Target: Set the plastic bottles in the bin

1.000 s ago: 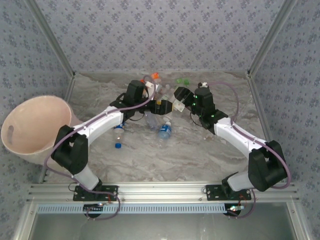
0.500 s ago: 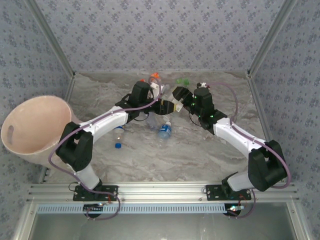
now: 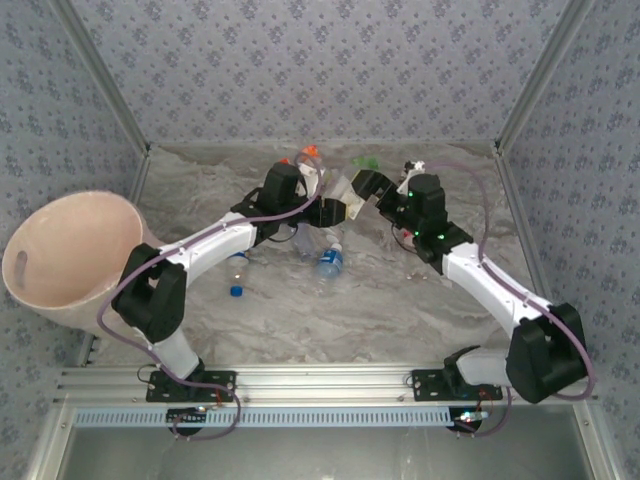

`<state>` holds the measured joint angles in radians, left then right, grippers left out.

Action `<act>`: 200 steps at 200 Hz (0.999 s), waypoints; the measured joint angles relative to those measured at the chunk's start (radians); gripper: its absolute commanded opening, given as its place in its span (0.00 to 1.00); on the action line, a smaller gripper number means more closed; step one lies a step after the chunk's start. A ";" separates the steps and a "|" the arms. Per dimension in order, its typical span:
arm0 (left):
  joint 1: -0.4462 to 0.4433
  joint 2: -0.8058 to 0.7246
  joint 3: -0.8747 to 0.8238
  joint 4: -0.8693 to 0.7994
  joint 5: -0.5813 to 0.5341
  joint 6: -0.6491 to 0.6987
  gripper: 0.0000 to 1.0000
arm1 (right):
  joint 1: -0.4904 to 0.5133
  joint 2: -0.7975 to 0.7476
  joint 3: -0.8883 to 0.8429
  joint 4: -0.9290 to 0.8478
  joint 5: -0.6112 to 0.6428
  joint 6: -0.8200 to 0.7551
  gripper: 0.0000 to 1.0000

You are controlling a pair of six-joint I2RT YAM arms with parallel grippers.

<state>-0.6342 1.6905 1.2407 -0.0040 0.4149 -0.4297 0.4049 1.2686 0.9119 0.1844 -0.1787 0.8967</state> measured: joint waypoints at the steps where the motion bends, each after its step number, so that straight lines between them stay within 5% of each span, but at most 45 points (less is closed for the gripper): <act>1: 0.000 0.000 0.000 -0.001 -0.003 0.000 0.48 | -0.001 -0.002 0.000 0.000 -0.001 -0.001 1.00; 90: 0.011 -0.110 0.001 -0.154 -0.263 0.008 0.47 | -0.065 -0.116 -0.079 0.056 -0.082 -0.175 1.00; 200: 0.040 -0.413 0.206 -0.617 -0.598 0.124 0.47 | -0.076 -0.024 -0.121 0.240 -0.143 -0.210 1.00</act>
<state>-0.5945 1.2774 1.4464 -0.6212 -0.1829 -0.3061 0.3286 1.2449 0.7906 0.4244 -0.3222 0.6868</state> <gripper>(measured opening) 0.554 0.999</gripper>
